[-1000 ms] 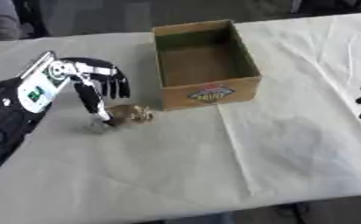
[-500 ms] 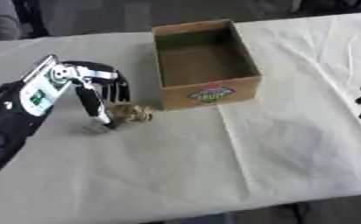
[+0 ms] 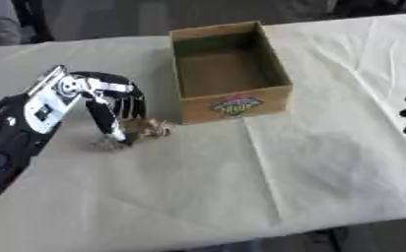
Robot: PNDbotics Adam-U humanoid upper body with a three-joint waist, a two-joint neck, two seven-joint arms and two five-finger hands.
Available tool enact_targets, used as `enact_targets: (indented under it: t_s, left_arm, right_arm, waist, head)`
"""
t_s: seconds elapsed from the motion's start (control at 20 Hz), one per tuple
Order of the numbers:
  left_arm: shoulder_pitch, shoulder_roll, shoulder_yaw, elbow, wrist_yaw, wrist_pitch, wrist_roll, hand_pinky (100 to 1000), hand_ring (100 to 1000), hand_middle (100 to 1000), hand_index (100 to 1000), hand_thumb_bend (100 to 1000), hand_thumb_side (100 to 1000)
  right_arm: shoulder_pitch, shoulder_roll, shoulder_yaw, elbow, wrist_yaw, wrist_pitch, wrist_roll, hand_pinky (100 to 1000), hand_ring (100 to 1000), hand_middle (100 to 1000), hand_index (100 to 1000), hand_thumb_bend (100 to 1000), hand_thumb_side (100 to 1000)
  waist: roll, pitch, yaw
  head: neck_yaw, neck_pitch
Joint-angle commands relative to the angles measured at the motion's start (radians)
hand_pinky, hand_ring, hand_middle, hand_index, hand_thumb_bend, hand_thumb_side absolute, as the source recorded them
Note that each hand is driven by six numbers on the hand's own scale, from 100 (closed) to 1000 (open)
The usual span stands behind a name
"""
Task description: Pick up objects on the table and place them in the box.
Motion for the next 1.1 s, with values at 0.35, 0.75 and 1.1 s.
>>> enact_targets:
  t_s: [0.35,0.75,1.1]
  left_arm:
    - [-0.006,0.012,0.001,-0.010,-0.007,-0.007,0.024,440,456,432,570,520,100]
    - [0.006,0.009,-0.015,-0.035,-0.042,-0.022,0.049,362,389,366,511,507,100]
    - [0.007,0.010,-0.013,-0.049,-0.045,-0.005,0.111,163,211,165,323,430,100]
  right_arm:
    - [-0.014,-0.020,-0.008,-0.010,0.006,-0.002,0.003,377,559,590,629,100,374]
    - [-0.015,-0.019,-0.008,-0.009,0.006,-0.003,0.003,377,559,590,629,100,374]
    - [-0.015,-0.020,-0.008,-0.009,0.005,-0.003,0.003,377,559,590,629,100,374]
  waist:
    - [-0.004,-0.009,0.000]
    - [-0.005,-0.010,0.004]
    - [-0.006,-0.011,0.005]
  head:
    - [-0.001,0.005]
    - [-0.001,0.005]
    - [-0.001,0.005]
